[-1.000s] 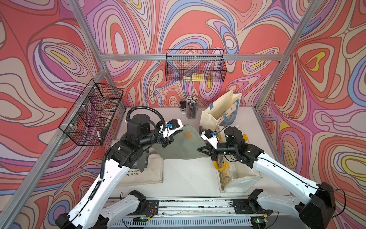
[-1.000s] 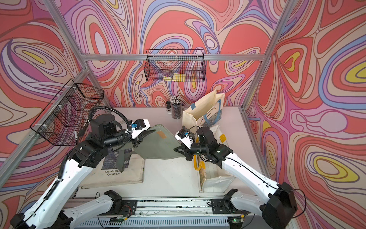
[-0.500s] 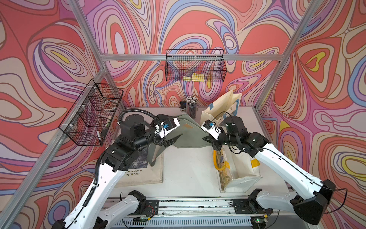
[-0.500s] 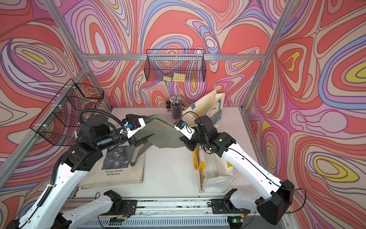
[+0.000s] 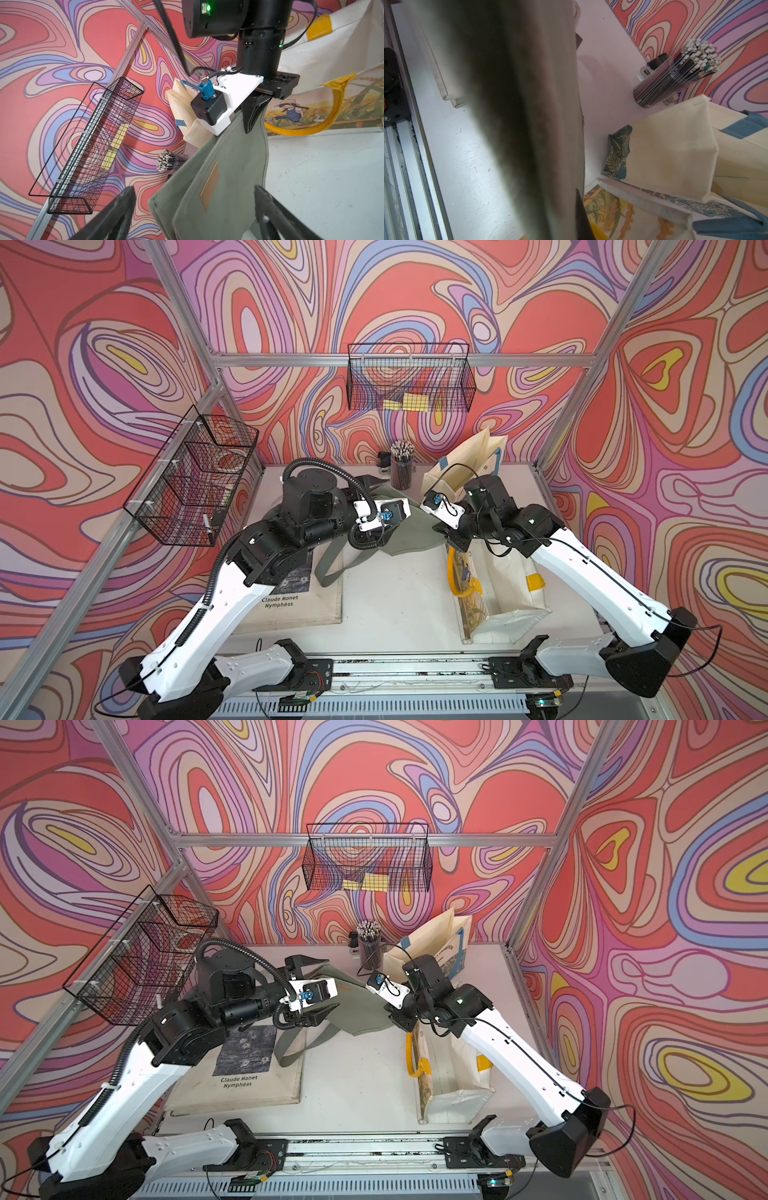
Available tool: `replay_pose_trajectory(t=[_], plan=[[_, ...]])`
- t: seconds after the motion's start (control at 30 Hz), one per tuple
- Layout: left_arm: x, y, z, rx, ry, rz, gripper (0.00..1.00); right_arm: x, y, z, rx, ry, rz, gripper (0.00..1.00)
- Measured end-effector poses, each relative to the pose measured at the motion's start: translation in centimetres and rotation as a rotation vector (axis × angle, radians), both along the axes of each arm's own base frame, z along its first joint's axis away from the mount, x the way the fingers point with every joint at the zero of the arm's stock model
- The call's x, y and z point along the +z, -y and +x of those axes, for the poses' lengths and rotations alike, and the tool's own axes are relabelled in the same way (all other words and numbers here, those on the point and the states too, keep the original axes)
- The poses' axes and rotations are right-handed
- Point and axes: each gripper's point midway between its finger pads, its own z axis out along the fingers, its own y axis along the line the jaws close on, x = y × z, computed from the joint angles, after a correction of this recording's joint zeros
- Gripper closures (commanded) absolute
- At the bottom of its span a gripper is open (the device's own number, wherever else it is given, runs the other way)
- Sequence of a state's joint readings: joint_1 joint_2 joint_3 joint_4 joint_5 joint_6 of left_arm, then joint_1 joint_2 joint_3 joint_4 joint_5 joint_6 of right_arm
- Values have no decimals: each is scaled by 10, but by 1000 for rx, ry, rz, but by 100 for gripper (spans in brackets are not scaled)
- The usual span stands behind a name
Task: Put away the canvas bag
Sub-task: Press the canvas bag.
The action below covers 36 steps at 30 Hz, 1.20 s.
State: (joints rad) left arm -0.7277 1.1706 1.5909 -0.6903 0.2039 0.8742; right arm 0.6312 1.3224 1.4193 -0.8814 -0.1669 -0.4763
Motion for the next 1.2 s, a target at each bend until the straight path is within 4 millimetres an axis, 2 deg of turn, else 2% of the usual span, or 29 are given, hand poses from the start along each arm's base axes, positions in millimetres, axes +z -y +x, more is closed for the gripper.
replay_pose_trajectory(t=[0.17, 0.4, 0.57, 0.67, 0.73, 0.77, 0.83, 1.0, 1.13, 1.2], plan=[[-2, 11, 16, 4, -20, 61, 10, 9, 2, 1, 8, 31, -23, 100], [-18, 12, 25, 16, -39, 139, 28, 14, 4, 5, 7, 60, -44, 100], [-24, 8, 30, 39, -33, 178, 60, 11, 5, 7, 5, 55, -76, 100], [-24, 5, 32, 54, -22, 192, 76, 9, 5, 7, 6, 52, -85, 100], [-25, 4, 34, 61, -17, 199, 82, 10, 6, 6, 7, 52, -85, 100], [-25, 4, 34, 63, -16, 202, 90, 11, 6, 7, 5, 53, -85, 100], [-28, 4, 33, 62, -17, 210, 100, 11, 6, 7, 2, 55, -87, 100], [-30, 4, 34, 63, -13, 221, 100, 10, 6, 7, -2, 50, -84, 99], [-33, 4, 37, 67, -5, 224, 100, 3, 2, 4, -2, 24, -46, 82], [-38, 1, 39, 74, -15, 227, 100, 0, -3, 0, 10, 16, -2, 79]])
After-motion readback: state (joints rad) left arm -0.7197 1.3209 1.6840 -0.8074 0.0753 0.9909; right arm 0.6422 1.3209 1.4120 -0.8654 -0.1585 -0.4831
